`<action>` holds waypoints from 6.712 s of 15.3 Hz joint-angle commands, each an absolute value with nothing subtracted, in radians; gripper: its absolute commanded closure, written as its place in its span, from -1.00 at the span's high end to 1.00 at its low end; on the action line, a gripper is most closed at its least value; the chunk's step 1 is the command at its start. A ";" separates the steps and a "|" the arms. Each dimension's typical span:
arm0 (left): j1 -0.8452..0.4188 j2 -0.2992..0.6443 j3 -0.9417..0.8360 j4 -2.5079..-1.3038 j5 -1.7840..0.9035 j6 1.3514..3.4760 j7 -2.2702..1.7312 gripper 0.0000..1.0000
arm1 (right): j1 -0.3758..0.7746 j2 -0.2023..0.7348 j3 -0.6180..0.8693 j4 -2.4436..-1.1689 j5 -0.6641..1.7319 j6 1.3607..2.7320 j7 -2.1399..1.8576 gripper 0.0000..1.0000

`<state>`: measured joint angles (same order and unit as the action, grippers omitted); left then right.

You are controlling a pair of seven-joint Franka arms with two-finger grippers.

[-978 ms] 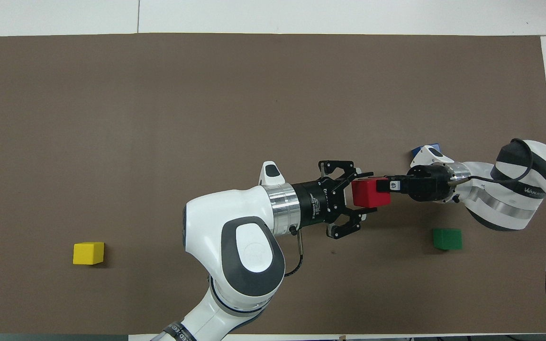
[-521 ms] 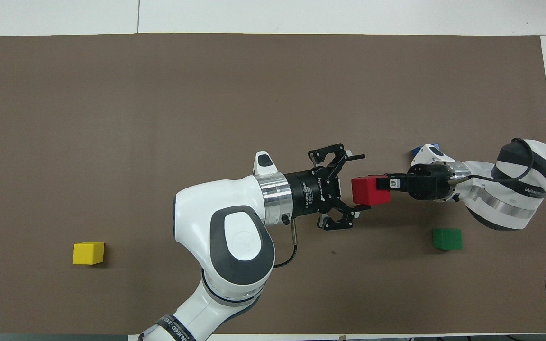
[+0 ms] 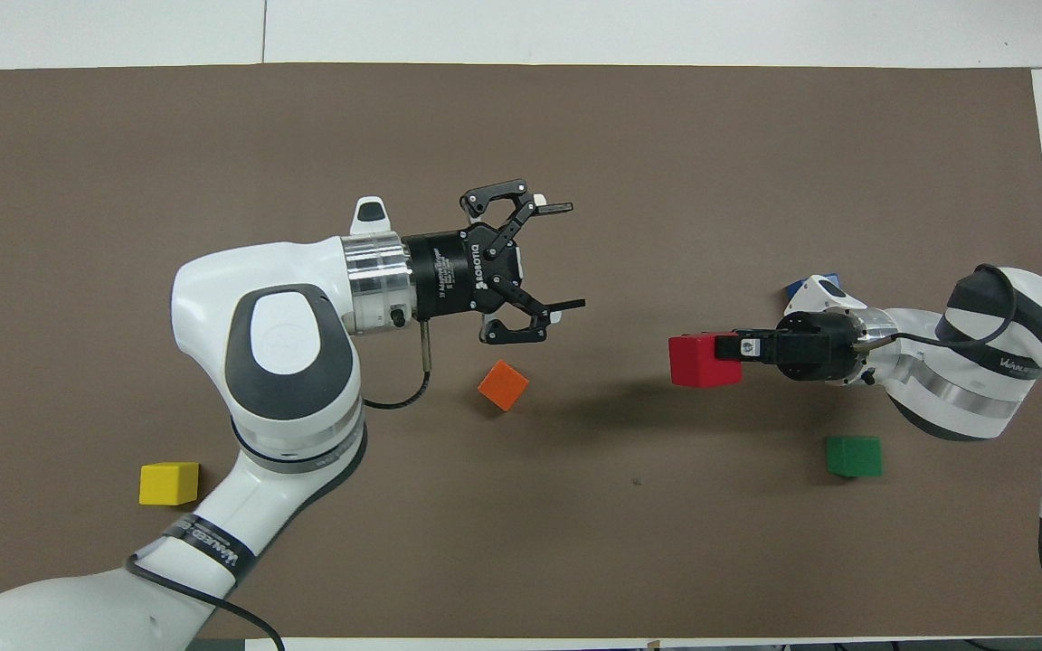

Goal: Transfer red block to right arm and stack on blue block
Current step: 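Open the left gripper and withdraw it while the right gripper lifts the cube, then move the red cube with the right gripper above the blue cube, then lower the red cube onto the blue cube with the right gripper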

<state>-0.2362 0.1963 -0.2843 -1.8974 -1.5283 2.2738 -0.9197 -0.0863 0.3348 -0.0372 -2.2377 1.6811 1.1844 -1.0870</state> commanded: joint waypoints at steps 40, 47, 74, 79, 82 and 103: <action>0.080 0.025 -0.210 -1.749 0.054 1.609 -0.179 1.00 | -0.055 0.008 -0.029 -1.763 0.181 1.815 -0.069 -1.00; 0.058 0.003 -0.184 -1.706 0.041 1.552 -0.183 1.00 | 0.005 0.083 -0.028 -1.782 0.000 1.914 -0.067 -1.00; 0.043 0.026 -0.170 -1.638 0.032 1.582 -0.106 1.00 | 0.021 0.121 -0.026 -2.125 -0.005 2.434 -0.120 -1.00; 0.043 0.026 -0.153 -1.638 -0.011 1.614 -0.107 1.00 | 0.028 0.126 -0.026 -2.128 0.002 2.433 -0.098 -1.00; 0.043 0.025 -0.152 -1.640 -0.011 1.615 -0.103 1.00 | 0.032 0.135 -0.025 -2.128 0.002 2.431 -0.095 -1.00; 0.044 0.012 -0.156 -1.652 -0.011 1.606 -0.115 1.00 | 0.012 0.130 -0.025 -2.157 0.002 2.434 -0.153 -1.00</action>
